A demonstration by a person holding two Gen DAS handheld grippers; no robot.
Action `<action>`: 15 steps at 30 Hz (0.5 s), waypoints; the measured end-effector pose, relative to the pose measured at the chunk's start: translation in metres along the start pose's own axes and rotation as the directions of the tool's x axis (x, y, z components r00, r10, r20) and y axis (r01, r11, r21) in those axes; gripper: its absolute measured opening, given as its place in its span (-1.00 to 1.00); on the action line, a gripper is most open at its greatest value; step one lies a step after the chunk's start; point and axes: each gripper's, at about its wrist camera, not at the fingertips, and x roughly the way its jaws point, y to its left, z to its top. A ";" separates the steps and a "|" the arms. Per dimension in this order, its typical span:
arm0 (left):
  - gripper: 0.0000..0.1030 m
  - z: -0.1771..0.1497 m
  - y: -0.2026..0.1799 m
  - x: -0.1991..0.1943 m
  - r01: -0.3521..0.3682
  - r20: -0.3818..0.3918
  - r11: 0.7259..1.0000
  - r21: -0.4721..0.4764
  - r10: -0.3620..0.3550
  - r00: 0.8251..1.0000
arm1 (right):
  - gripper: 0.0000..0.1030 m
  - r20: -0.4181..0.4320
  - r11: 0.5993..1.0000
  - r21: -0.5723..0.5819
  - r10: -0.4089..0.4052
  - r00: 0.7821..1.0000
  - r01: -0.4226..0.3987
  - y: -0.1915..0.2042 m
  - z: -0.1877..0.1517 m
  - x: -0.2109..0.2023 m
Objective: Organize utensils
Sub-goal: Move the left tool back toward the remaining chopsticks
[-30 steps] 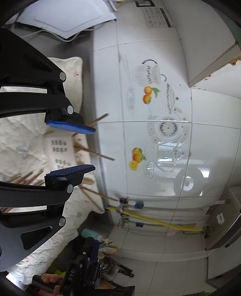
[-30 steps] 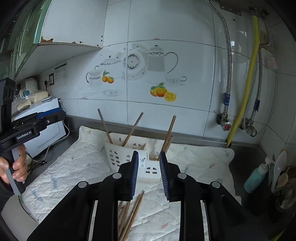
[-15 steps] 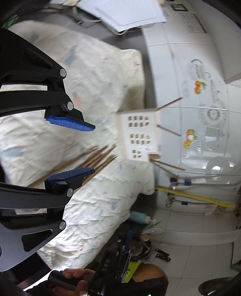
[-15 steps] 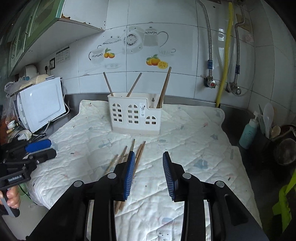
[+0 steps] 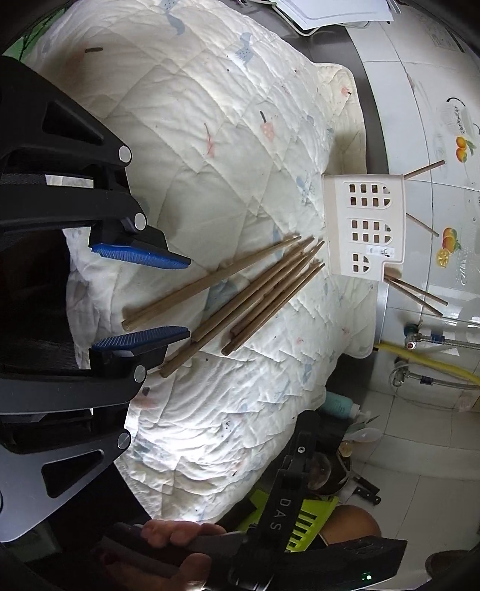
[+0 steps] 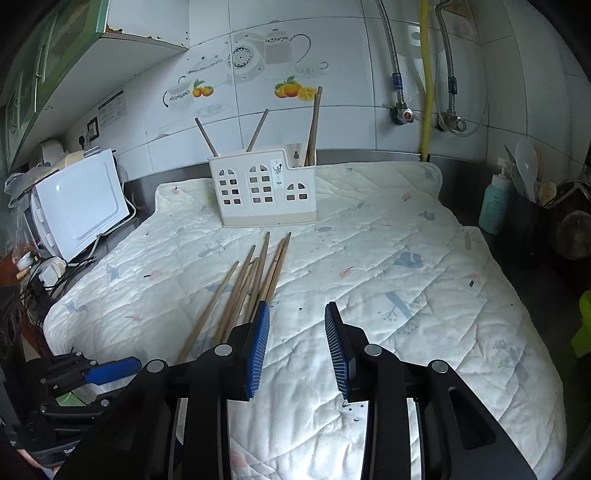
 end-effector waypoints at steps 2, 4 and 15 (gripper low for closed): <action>-0.51 -0.003 -0.002 0.005 0.004 -0.012 1.000 -0.006 -0.004 1.000 | -0.41 -0.005 1.000 0.010 0.005 1.000 -0.005 -0.001 -0.002 0.001; -0.53 -0.006 -0.002 0.008 0.004 -0.010 1.000 -0.015 -0.004 1.000 | -0.41 -0.007 1.000 0.014 0.005 1.000 -0.004 -0.002 -0.004 0.002; -0.80 -0.008 -0.009 0.020 -0.089 0.012 0.996 0.021 0.089 0.996 | -0.41 -0.032 0.999 0.028 0.026 0.999 -0.025 -0.005 -0.010 0.010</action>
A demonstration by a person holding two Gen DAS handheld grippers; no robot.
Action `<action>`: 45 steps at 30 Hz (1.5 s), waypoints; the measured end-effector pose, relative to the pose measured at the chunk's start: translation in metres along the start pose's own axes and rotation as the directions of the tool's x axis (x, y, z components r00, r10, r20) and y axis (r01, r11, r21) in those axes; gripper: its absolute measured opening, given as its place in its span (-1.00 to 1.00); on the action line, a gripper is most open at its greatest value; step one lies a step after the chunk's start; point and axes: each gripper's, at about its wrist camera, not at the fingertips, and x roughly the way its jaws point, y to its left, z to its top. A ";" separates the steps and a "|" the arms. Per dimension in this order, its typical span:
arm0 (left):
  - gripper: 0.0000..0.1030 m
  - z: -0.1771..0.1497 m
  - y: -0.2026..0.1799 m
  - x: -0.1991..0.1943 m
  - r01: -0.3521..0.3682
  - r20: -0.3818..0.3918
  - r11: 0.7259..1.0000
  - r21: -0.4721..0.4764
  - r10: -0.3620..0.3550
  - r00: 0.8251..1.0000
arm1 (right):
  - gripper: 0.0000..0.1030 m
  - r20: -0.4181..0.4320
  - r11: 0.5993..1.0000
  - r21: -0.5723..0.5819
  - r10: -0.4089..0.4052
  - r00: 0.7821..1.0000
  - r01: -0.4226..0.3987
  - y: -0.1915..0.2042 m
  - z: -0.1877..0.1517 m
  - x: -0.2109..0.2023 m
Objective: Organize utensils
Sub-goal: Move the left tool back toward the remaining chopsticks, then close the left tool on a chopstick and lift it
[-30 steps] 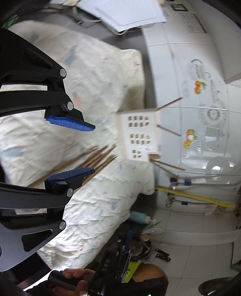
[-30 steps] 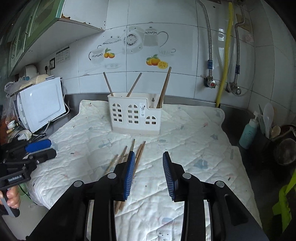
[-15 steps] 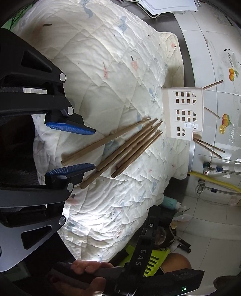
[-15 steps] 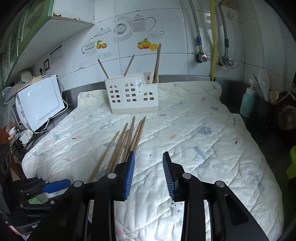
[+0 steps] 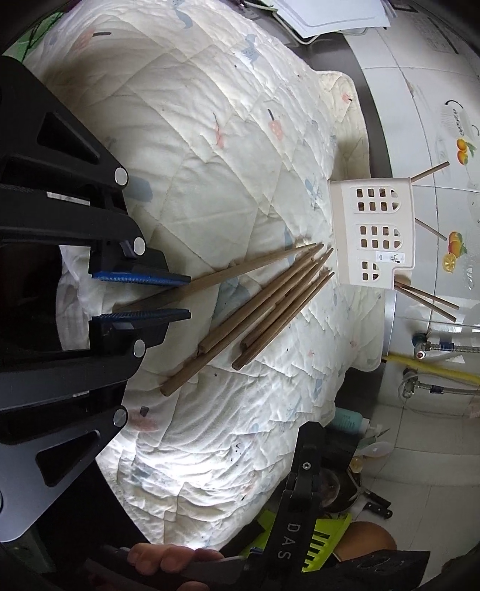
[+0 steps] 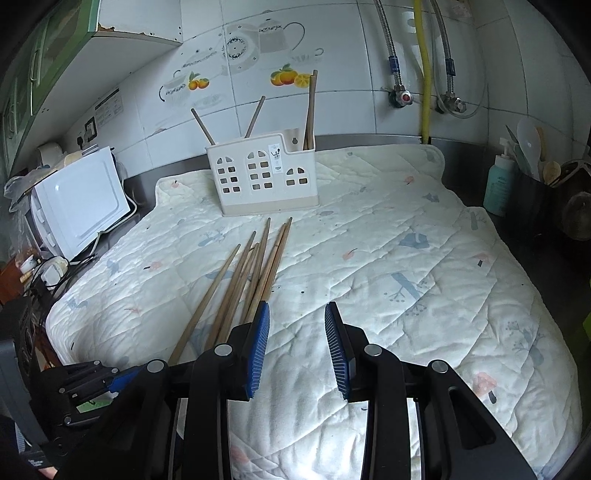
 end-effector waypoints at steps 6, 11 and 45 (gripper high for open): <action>-0.84 0.005 0.013 -0.006 -0.032 0.012 0.999 0.010 0.032 0.999 | -0.41 -0.019 1.000 0.005 0.016 1.000 -0.015 0.002 -0.006 0.007; -0.84 0.003 0.028 0.000 -0.037 -0.022 0.999 -0.038 0.036 0.999 | -0.41 -0.034 0.999 0.011 0.037 0.999 -0.037 0.007 -0.011 0.014; -0.88 0.000 0.013 -0.005 -0.011 -0.016 0.996 -0.083 0.010 1.000 | -0.55 -0.072 0.997 0.040 0.070 0.995 -0.067 0.010 -0.023 0.031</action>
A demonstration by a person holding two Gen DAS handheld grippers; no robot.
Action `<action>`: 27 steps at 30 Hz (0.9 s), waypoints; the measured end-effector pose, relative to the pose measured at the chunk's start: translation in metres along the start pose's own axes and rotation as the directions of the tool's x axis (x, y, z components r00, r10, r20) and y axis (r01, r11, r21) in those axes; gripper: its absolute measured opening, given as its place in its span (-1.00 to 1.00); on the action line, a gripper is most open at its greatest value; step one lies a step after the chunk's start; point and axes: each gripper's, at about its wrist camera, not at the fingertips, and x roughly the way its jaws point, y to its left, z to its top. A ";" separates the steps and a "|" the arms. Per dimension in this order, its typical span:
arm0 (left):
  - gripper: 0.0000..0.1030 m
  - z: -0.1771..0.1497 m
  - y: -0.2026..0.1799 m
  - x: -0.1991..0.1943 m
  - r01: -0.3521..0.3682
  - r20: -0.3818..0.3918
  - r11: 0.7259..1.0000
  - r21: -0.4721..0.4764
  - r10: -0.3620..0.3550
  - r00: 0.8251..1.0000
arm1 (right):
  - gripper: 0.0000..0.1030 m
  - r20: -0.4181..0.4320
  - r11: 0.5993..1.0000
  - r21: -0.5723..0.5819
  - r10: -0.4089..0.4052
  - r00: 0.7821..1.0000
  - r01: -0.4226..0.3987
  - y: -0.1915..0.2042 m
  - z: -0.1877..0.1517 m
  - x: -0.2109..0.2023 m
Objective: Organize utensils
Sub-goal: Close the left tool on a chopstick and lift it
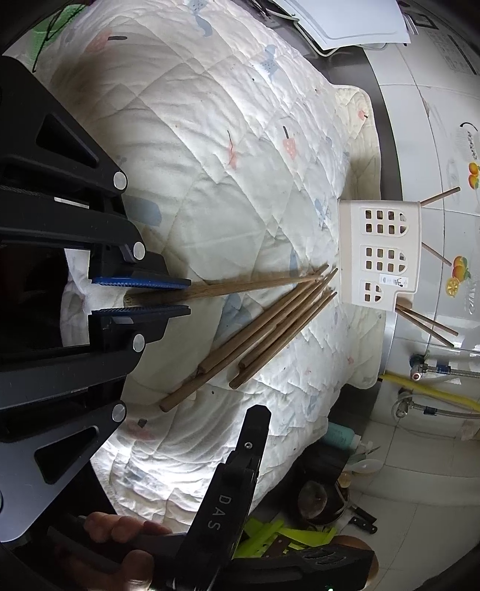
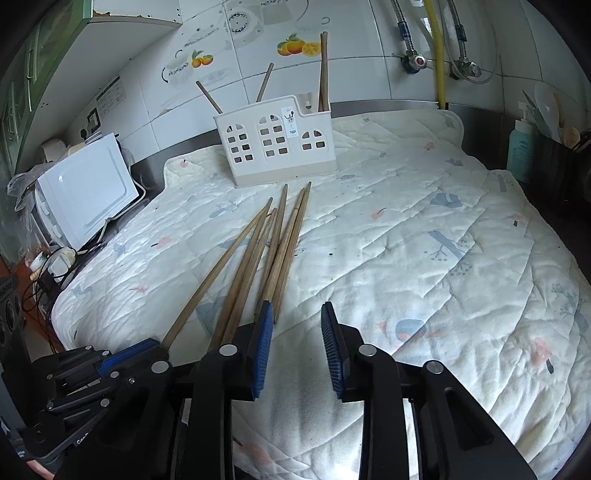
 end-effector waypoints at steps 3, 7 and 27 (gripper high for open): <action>-0.89 0.005 0.005 -0.006 -0.018 0.025 1.000 0.006 0.017 1.000 | -0.58 0.002 1.000 -0.001 0.002 1.000 -0.002 0.004 0.000 0.002; -0.89 0.011 0.015 -0.009 -0.045 0.040 0.999 -0.003 0.045 0.998 | -0.73 -0.002 1.000 -0.003 0.008 1.000 -0.008 0.009 0.002 0.010; -0.88 0.010 0.029 -0.004 -0.048 0.021 0.999 -0.027 0.048 0.999 | -0.67 -0.026 1.000 -0.028 0.001 1.000 -0.001 0.020 -0.009 0.016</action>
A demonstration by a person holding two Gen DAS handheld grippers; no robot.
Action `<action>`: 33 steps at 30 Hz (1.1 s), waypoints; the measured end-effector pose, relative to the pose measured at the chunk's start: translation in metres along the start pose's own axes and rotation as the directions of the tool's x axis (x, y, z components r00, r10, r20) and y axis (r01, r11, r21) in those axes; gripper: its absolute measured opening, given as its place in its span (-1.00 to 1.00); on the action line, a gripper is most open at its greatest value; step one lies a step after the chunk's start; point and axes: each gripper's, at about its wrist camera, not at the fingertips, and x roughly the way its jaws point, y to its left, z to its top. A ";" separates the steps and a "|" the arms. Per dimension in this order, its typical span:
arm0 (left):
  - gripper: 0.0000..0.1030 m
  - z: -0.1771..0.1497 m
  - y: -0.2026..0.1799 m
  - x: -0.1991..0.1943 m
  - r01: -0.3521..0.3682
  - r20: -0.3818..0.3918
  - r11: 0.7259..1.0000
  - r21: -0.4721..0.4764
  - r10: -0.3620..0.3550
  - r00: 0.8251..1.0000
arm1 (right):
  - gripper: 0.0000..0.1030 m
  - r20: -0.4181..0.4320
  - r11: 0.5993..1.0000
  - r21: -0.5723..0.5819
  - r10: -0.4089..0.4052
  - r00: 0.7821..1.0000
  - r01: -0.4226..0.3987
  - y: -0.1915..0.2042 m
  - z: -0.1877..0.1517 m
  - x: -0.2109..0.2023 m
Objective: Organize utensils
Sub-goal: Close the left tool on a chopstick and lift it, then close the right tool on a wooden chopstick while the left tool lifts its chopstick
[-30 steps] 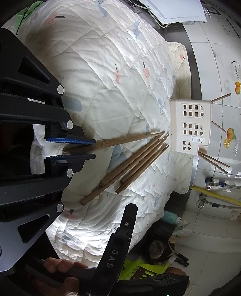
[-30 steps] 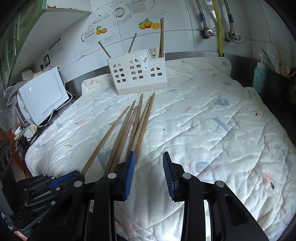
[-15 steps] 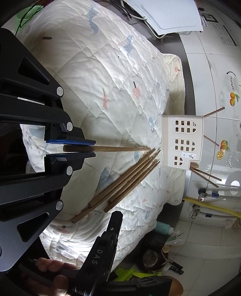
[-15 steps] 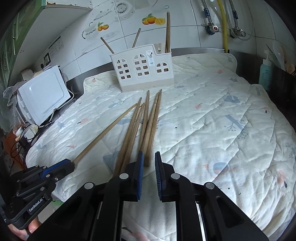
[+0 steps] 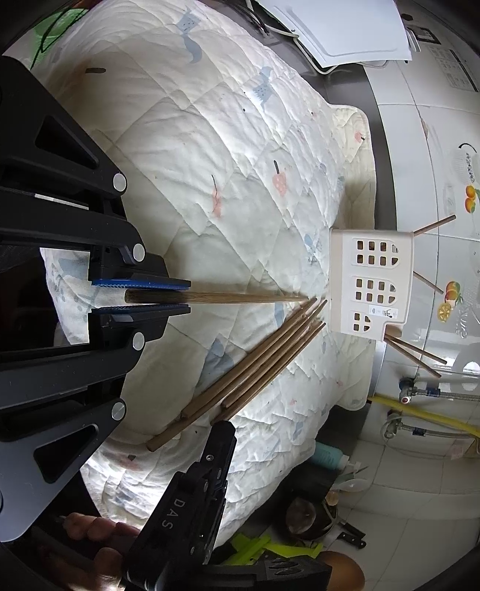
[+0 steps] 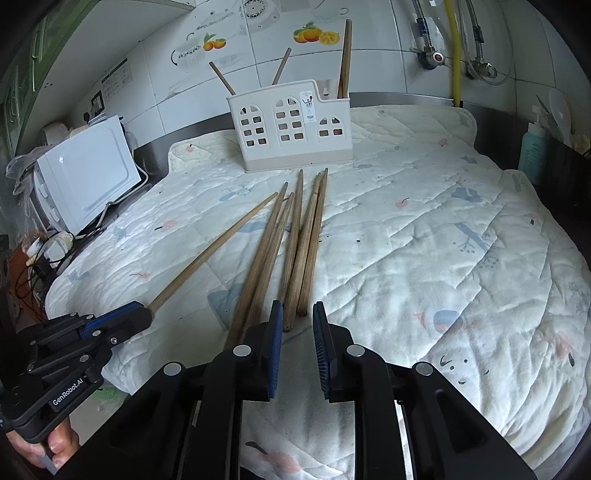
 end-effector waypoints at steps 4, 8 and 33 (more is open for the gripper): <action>-0.88 0.000 0.003 0.002 0.000 -0.007 1.000 -0.012 -0.001 1.000 | -0.59 -0.005 1.000 -0.011 0.006 1.000 -0.006 0.002 -0.001 0.002; -0.88 0.000 0.003 0.002 -0.002 -0.006 1.000 -0.009 0.002 1.000 | -0.60 -0.018 1.000 -0.001 -0.018 1.000 0.018 -0.004 -0.002 0.008; -0.87 -0.001 0.005 0.003 -0.003 -0.021 1.000 -0.015 0.003 1.000 | -0.73 0.002 0.998 0.021 -0.065 0.998 0.065 -0.014 0.006 0.012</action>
